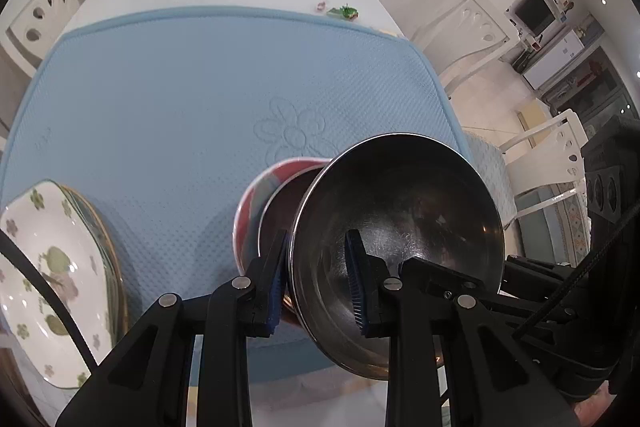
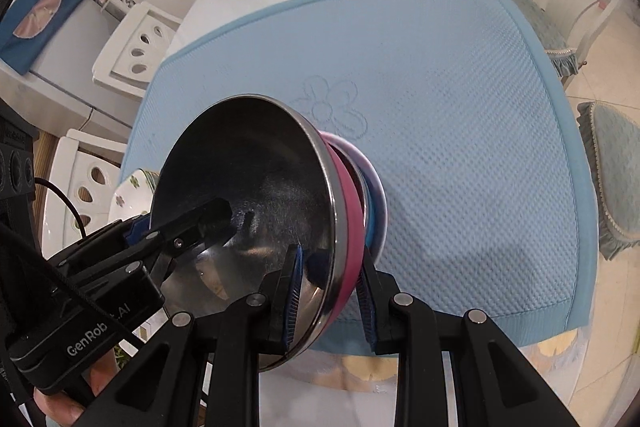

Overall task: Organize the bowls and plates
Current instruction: 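Carry the pink steel bowl and lower it into the blue steel bowl, then press the nested bowls down onto the mat with both grippers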

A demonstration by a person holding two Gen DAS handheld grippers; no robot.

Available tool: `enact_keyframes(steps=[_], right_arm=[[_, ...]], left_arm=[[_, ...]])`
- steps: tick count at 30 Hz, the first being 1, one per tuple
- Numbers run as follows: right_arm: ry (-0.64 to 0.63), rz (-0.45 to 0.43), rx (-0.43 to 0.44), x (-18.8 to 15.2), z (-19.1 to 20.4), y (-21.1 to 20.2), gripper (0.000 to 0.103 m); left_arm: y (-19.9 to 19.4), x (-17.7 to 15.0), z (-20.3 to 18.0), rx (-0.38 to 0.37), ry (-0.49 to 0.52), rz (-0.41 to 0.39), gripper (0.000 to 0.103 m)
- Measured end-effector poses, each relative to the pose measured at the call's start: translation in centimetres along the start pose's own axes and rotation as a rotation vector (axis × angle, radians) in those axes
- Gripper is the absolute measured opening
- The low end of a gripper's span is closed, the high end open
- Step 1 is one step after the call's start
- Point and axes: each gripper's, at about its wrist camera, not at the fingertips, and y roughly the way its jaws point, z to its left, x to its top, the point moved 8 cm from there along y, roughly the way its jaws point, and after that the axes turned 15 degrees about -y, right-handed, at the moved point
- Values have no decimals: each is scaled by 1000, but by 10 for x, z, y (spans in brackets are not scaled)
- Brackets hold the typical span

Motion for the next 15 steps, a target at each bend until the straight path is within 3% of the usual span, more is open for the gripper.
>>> enact_keyframes(steps=[15], right_arm=[[22,31,4,-9,-1,15,26]], left_arm=[[10,-10,8,18,-29,4,26]])
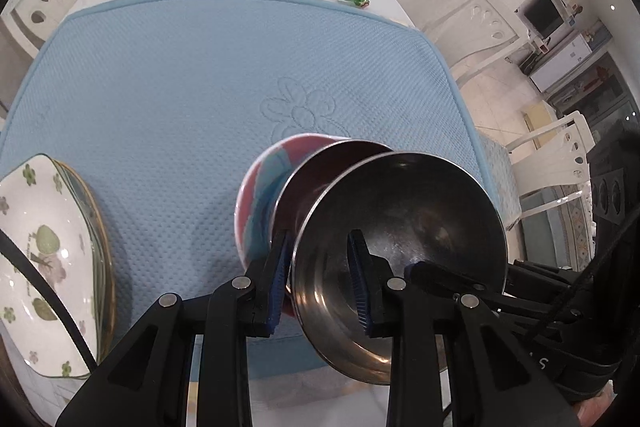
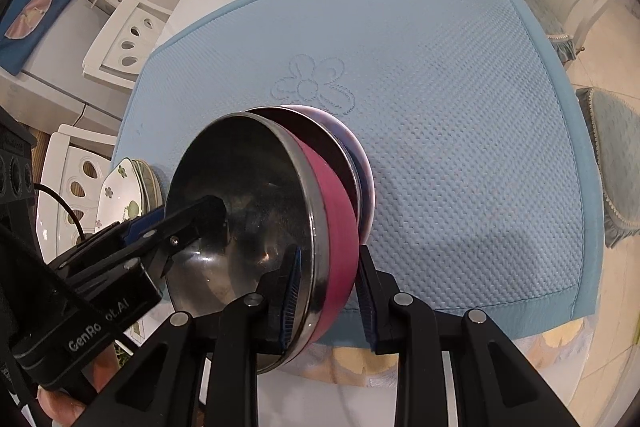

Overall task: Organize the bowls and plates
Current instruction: 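Press the nested bowls down onto the mat with both grippers, then open both grippers and pull them back from the bowl stack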

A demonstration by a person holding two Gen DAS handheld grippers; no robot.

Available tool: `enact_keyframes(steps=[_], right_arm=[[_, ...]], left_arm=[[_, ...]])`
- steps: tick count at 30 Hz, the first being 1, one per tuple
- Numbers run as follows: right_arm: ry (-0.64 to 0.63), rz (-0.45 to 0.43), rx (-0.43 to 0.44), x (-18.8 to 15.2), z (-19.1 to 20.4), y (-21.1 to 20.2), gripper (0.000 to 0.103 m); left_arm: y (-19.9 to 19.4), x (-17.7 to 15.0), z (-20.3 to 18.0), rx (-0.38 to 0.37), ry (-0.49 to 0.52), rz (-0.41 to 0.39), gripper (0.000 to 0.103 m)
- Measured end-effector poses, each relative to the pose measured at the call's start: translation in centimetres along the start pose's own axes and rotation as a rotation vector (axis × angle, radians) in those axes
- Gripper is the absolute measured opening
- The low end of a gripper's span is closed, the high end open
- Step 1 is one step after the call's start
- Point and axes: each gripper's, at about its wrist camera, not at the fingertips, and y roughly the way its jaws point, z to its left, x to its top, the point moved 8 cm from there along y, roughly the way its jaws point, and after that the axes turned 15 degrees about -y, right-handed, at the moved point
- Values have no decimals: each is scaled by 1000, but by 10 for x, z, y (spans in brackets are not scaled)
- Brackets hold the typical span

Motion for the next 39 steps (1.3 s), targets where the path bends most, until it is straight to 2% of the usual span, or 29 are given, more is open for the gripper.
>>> enact_keyframes(steps=[9,19,26,33,39], right_arm=[[1,-37,9,3,-10,-6,26],[-51,-205,4,34,-28,-54,26],[-60,-162,24,18,-33,-41,26],[-9,-134,138,7,-38,-10,26],[-3,-144,168,14,-39,-15,26]], left_arm=[[-9,10,8,-5,-38,-41,26],[-26,27,22,3,-80,-96,26],[-24,29,22,-1,-87,-90,26],[-15,28,19,8,-82,-71,26],[-11,31,19,8,-78,-67,26]])
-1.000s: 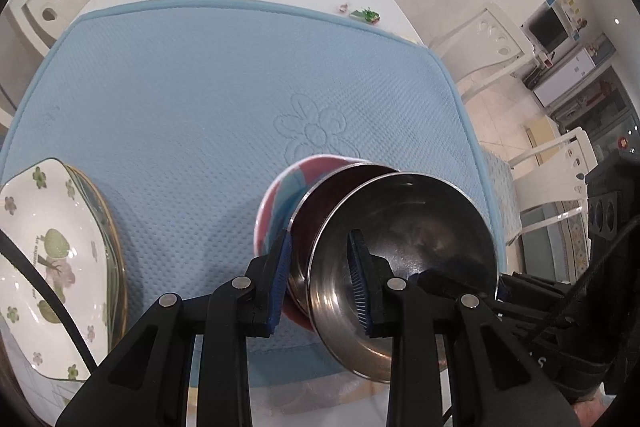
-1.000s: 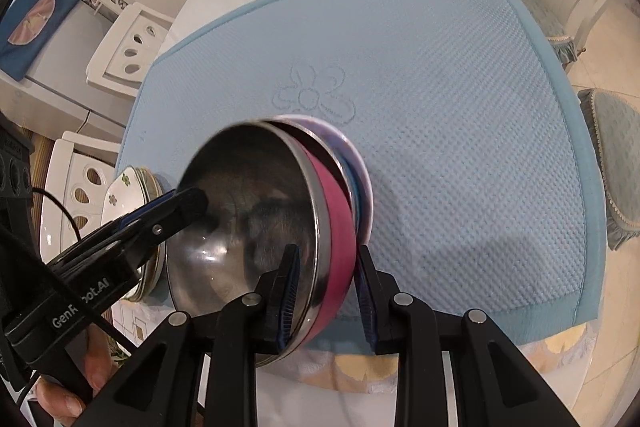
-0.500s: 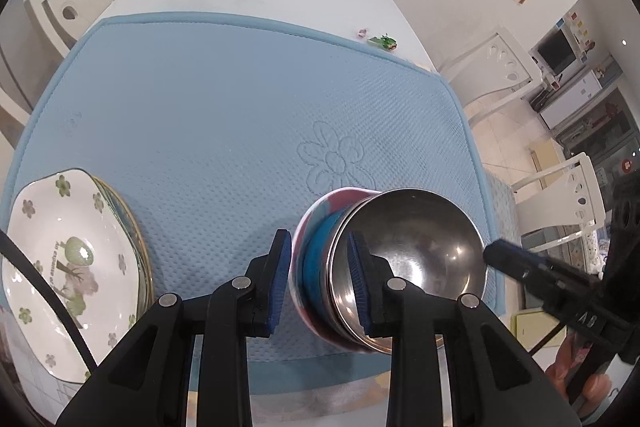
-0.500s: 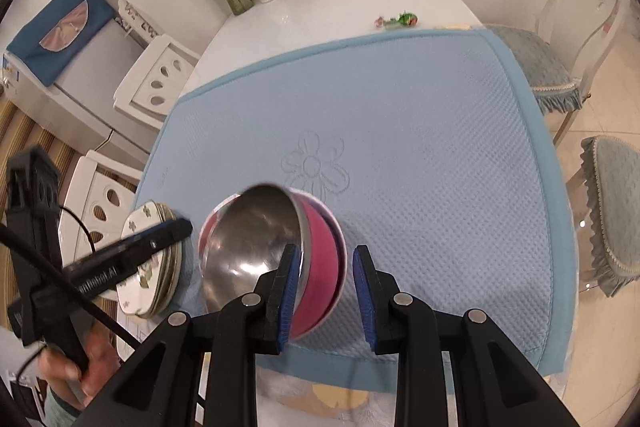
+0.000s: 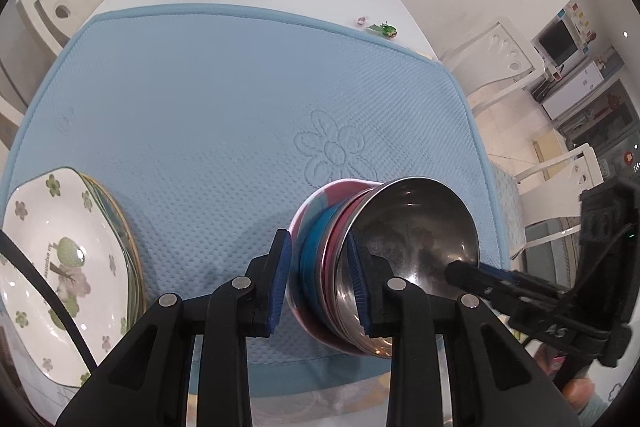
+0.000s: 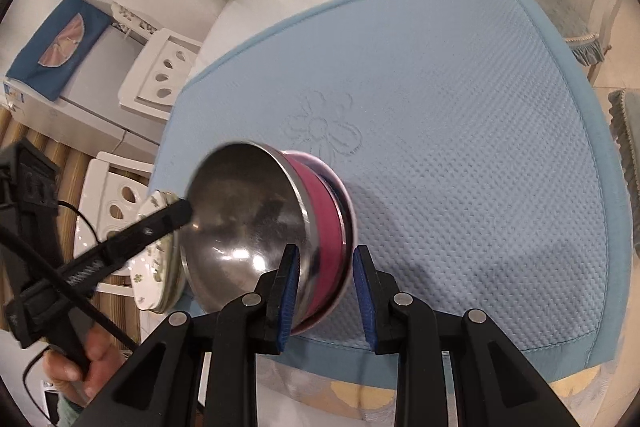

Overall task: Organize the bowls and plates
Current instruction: 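Open both grippers and pull them back from the bowl stack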

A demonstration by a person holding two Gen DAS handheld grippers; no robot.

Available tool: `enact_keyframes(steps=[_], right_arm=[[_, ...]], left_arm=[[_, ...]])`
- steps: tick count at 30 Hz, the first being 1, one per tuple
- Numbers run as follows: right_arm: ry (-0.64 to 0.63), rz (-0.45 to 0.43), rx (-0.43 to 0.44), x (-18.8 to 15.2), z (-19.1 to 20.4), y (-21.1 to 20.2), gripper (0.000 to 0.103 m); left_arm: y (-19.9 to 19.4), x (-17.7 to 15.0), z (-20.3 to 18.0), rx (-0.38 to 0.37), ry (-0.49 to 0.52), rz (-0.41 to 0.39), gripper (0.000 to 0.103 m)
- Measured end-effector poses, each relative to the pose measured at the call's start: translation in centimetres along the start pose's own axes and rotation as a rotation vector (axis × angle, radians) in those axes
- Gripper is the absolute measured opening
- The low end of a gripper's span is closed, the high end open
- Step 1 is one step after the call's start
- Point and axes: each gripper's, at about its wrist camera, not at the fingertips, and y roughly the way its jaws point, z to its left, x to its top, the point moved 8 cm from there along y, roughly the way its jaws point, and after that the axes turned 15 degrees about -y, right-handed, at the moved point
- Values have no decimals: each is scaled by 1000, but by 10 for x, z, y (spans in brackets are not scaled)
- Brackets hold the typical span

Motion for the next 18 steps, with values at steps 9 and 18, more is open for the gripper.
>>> enact_keyframes(steps=[9,18], right_arm=[[43,-108,-21,40,-23,-27,26],[51,10,-339,45,-102,14,26]], left_arm=[[-11,13,-11,-17,8,-42,26],[-14,45,-2,445,20,-252,28]])
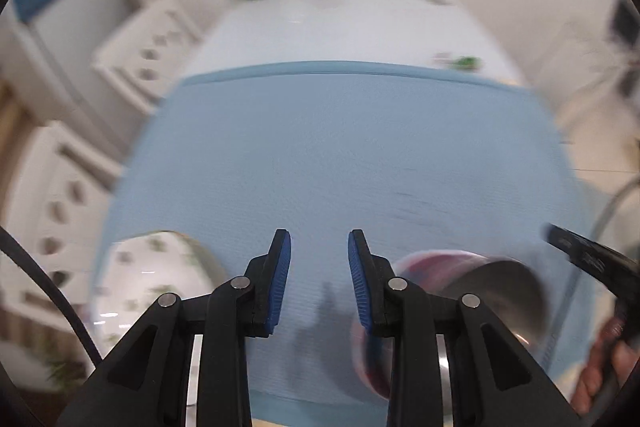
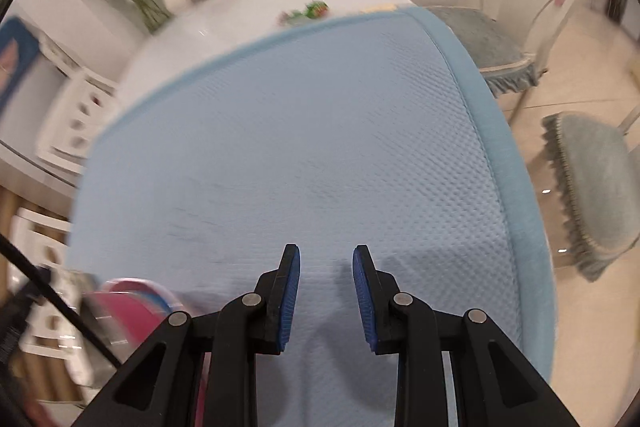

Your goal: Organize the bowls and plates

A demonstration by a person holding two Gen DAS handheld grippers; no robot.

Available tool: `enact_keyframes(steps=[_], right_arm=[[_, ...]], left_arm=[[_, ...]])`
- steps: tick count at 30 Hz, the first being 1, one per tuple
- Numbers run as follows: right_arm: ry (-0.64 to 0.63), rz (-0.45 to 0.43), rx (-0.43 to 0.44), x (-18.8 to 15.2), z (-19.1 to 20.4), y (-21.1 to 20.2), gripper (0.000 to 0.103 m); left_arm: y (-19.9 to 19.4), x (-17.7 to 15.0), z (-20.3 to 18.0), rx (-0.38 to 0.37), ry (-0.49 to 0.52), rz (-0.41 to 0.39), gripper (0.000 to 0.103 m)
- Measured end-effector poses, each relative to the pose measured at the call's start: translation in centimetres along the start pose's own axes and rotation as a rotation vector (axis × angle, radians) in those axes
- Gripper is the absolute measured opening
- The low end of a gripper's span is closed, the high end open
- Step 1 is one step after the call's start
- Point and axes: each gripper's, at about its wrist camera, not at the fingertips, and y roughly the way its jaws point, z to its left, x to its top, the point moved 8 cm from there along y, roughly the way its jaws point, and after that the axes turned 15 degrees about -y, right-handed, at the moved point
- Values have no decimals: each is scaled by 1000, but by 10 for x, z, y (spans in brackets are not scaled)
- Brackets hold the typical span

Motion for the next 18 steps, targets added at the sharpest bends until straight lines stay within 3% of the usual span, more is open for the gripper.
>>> enact_keyframes(steps=[7,10,15,18], right_arm=[[-40,9,-87,-7,-6,35,26],[-86,-59,-145,-4,-6,37,27],[-149,-102,-221,-5,2,40,39],[-148,-132,-266,-8,2,40,47]], left_arm=[[4,13,20,129,-49,-48,34],[-1,18,25,161,-50,-79,34],[-8,27,30,172,-55,-111,35],[-10,30,30,139,-66,-103,36]])
